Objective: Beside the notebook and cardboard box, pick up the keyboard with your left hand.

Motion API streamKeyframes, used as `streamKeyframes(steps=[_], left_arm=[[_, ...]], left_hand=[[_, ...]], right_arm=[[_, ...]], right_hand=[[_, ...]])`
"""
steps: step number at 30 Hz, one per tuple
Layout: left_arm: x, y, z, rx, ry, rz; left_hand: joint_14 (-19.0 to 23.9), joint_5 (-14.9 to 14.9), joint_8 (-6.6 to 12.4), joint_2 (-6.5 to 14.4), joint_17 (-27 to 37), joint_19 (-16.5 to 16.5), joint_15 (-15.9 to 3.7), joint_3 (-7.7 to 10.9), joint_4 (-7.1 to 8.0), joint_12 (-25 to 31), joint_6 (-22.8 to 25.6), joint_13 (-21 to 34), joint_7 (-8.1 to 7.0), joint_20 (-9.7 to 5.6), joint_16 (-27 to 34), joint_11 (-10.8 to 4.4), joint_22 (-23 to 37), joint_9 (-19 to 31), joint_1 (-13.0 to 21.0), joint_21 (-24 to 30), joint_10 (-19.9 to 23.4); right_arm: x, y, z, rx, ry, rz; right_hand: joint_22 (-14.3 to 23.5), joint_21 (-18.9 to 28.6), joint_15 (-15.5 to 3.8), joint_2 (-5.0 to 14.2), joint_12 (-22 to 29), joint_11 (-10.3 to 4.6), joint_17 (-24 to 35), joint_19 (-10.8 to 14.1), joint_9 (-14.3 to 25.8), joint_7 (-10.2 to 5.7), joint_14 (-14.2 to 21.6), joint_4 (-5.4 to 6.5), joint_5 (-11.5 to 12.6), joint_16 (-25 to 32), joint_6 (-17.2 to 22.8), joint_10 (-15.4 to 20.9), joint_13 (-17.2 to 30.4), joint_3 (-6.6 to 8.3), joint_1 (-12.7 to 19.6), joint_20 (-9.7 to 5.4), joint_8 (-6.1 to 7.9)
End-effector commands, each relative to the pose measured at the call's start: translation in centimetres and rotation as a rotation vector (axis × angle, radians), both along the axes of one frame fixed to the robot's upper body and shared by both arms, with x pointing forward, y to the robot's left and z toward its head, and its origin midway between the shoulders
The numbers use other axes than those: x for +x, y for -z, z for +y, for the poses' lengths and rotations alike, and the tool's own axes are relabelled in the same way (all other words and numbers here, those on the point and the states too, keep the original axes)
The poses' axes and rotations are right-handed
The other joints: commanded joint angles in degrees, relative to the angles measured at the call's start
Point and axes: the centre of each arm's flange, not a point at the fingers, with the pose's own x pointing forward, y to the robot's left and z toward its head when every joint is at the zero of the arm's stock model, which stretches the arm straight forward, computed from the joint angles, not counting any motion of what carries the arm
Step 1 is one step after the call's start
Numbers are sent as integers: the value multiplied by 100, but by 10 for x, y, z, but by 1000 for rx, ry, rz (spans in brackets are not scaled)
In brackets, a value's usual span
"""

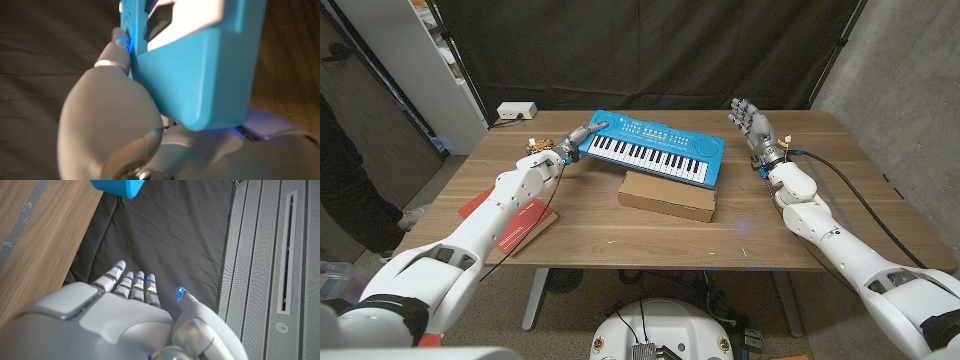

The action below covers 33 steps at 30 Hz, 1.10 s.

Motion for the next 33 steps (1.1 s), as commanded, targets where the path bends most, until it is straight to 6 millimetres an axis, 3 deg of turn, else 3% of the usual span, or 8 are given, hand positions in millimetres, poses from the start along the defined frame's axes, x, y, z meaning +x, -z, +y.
streamKeyframes(steps=[1, 33], left_arm=[[-15, -2, -2, -64, -14, -71], [-63, -16, 11, -67, -130, -215]], left_hand=[[908, 51, 27, 1224, 34, 20, -889, 5, 13, 5, 1138, 18, 4, -173, 19, -514, 3, 28, 1254, 61, 555], [929, 52, -35, 1185, 91, -84, -877, -10, 48, -101, 1216, 54, -35, -158, -24, -535, -32, 22, 1236, 316, 619]], right_arm=[[-7, 0, 0, -5, 3, -5], [-26, -14, -4, -30, 26, -31]], right_hand=[[12, 6, -11, 348, -4, -17, 4, -28, 33, 2, 74, -5, 33, 8, 61, 59, 17, 66, 67, -521, 0], [10, 49, -22, 335, 28, 13, -1, 93, 35, 4, 180, -22, 29, 32, 162, 176, 18, 90, 86, -525, 27]])
